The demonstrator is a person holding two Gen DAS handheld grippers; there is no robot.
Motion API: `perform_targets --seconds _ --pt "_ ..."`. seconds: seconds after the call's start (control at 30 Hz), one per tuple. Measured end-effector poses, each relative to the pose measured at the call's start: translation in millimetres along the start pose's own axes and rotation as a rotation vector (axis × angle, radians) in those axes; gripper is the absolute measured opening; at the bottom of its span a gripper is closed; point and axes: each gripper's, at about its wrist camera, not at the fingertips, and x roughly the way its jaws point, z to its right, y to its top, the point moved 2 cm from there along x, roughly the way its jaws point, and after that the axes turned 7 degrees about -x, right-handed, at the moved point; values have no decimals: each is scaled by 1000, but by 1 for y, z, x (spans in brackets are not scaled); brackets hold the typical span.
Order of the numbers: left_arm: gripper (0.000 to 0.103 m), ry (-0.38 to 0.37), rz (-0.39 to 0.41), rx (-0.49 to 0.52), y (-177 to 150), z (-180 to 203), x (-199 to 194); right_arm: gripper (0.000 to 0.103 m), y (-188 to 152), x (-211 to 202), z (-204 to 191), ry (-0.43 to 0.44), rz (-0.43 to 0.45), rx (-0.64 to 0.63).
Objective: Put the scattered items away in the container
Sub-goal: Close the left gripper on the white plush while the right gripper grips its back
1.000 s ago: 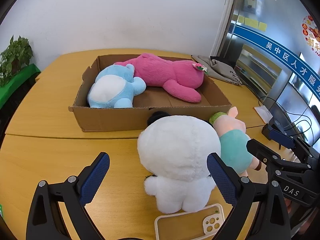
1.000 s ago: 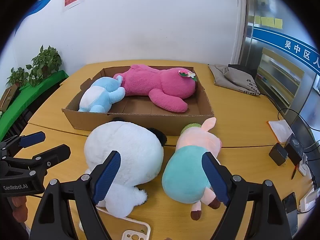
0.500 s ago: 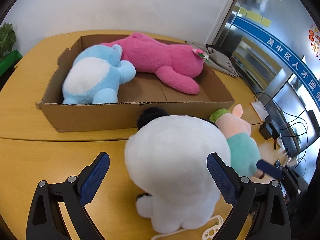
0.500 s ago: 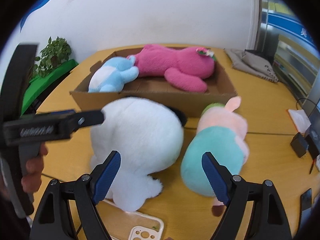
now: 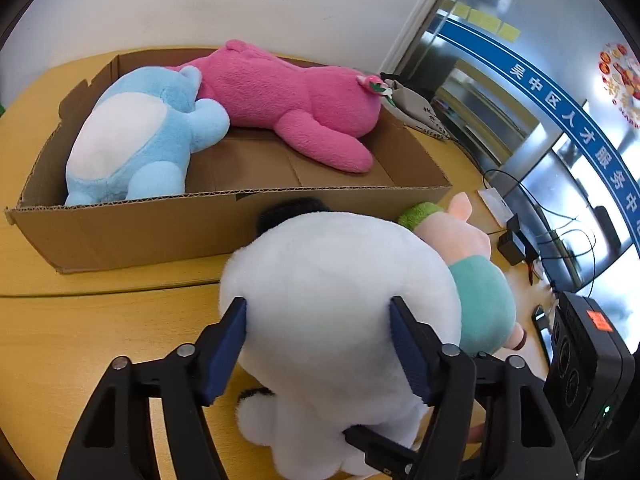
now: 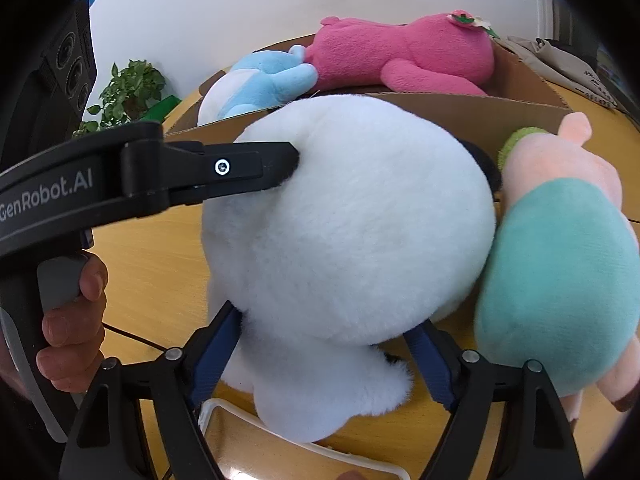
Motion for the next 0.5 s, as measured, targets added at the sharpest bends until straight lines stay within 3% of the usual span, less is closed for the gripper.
perform_targets --seconds 0.2,0.3,0.4,0.47,0.5 --pt "56 -11 19 37 -4 3 -5 58 -3 -5 -2 22 15 -19" --pt "49 -7 28 51 -8 4 -13 54 -3 -8 -5 29 17 -40" --pt "49 -5 37 56 -10 4 -26 53 -2 -10 -5 59 7 -67" --pt "59 14 50 53 -7 -1 -33 56 0 -11 -4 83 -2 -94" --pt "79 48 59 50 -4 -5 -34 61 1 -11 -3 93 -8 -103"
